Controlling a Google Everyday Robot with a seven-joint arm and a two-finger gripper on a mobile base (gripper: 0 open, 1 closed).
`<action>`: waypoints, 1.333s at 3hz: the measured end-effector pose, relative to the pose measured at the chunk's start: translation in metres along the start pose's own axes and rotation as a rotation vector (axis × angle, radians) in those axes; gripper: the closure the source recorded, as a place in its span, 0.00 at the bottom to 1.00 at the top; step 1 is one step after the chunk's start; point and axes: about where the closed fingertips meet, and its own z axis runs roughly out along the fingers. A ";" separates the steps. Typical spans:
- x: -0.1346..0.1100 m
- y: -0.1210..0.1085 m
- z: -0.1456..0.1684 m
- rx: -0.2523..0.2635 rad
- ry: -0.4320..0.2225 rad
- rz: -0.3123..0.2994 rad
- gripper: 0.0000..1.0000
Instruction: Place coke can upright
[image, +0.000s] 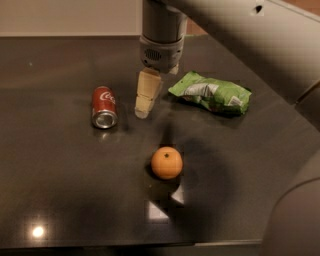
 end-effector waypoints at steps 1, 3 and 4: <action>-0.028 0.003 -0.003 -0.017 -0.028 0.051 0.00; -0.073 0.011 -0.005 0.062 -0.033 0.136 0.00; -0.091 0.008 0.001 0.106 -0.016 0.170 0.00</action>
Offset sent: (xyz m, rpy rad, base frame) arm 0.0032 0.0651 0.0196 -0.0204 -0.0095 -0.1621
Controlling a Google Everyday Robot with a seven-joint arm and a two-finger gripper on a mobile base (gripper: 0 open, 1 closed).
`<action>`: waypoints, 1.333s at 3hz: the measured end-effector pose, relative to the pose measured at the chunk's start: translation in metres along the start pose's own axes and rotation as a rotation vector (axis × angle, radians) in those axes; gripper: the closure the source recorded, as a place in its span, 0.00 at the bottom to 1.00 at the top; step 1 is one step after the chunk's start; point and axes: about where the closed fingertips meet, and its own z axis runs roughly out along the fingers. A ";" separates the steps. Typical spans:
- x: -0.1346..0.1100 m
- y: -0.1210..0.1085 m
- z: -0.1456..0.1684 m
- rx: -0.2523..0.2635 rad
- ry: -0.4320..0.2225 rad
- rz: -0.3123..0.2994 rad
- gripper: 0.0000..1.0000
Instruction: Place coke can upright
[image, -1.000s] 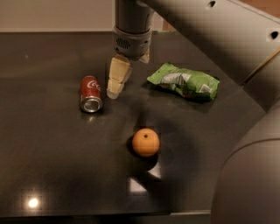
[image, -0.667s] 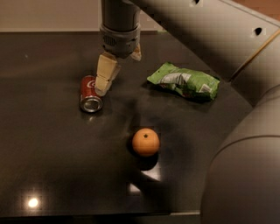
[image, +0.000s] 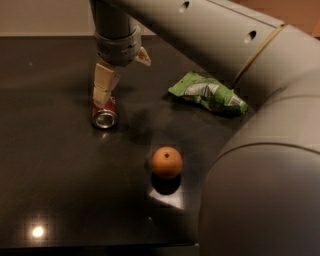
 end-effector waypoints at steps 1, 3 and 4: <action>-0.034 0.004 0.015 0.033 -0.005 0.054 0.00; -0.040 0.001 0.017 0.036 0.000 0.121 0.00; -0.045 -0.007 0.018 0.027 0.001 0.264 0.00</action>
Offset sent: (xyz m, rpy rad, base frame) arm 0.0119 0.0286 -0.0203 -0.0715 0.0337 -0.1052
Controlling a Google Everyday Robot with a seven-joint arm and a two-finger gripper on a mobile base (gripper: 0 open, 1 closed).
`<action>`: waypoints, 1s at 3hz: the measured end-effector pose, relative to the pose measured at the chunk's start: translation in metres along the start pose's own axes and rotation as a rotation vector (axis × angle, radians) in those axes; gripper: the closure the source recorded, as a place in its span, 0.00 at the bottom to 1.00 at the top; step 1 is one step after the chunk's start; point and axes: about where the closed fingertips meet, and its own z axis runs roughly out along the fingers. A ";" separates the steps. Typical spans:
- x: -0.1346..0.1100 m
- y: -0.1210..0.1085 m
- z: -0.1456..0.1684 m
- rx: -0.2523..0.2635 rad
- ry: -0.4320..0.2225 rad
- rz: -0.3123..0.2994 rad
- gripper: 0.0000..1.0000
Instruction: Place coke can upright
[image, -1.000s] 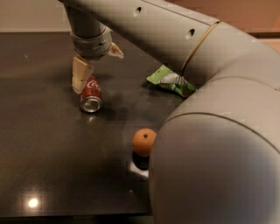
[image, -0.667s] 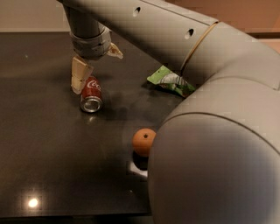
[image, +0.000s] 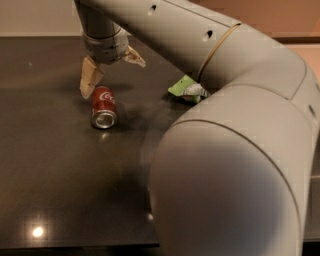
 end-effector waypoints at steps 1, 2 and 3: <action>-0.006 -0.004 0.003 -0.027 -0.007 0.137 0.00; -0.008 0.005 0.012 -0.051 0.007 0.232 0.00; -0.009 0.017 0.029 -0.064 0.049 0.282 0.00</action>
Offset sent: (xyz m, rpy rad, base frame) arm -0.0072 0.0113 -0.0222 0.0779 0.1014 -0.3471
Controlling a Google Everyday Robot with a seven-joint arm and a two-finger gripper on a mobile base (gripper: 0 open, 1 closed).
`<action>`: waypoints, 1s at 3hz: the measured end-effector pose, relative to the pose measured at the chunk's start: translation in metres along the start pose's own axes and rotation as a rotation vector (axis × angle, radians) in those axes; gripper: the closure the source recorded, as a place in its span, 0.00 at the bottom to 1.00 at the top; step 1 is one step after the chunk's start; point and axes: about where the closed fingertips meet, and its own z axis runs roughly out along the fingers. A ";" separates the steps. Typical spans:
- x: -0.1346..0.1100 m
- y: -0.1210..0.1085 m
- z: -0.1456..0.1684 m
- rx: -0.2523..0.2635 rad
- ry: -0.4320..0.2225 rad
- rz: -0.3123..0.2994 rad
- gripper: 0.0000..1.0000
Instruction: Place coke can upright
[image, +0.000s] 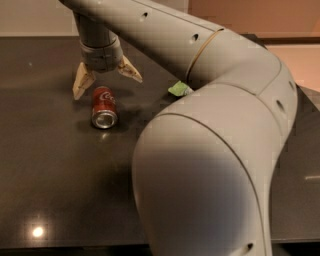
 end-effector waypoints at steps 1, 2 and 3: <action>-0.003 0.005 0.016 -0.006 0.040 0.028 0.00; -0.007 0.005 0.026 -0.002 0.060 0.052 0.00; -0.009 0.007 0.029 0.003 0.066 0.069 0.18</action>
Offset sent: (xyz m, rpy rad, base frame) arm 0.0029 0.0020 -0.0301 -0.0647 0.1120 -0.0828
